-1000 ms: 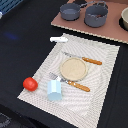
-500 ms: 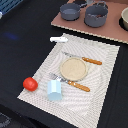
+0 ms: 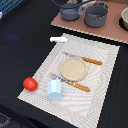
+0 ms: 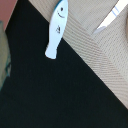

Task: Interact with the objects in diverse but meaningful ways.

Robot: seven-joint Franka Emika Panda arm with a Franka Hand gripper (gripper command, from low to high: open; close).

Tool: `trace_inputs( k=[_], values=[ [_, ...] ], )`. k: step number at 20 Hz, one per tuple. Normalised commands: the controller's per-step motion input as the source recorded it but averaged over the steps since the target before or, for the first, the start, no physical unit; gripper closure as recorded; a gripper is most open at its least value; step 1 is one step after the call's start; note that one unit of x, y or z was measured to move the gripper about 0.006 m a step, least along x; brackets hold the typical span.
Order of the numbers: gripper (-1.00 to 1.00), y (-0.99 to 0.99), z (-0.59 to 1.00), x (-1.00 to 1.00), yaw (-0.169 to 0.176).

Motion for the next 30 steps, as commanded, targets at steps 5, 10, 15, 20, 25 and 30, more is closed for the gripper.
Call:
trace_inputs(
  k=[5,10,15,20,25,30],
  values=[
    [-1.00,-0.18,-0.47,-0.57,-0.037],
    [-1.00,-0.17,-0.56,-0.65,-0.033],
    [-1.00,-0.21,-0.56,-0.63,-0.034],
    [-1.00,-0.22,-0.45,-0.43,-0.048],
    [-1.00,-0.13,-0.32,-0.11,-0.059],
    [-1.00,0.01,-0.35,0.00,-0.036]
  ],
)
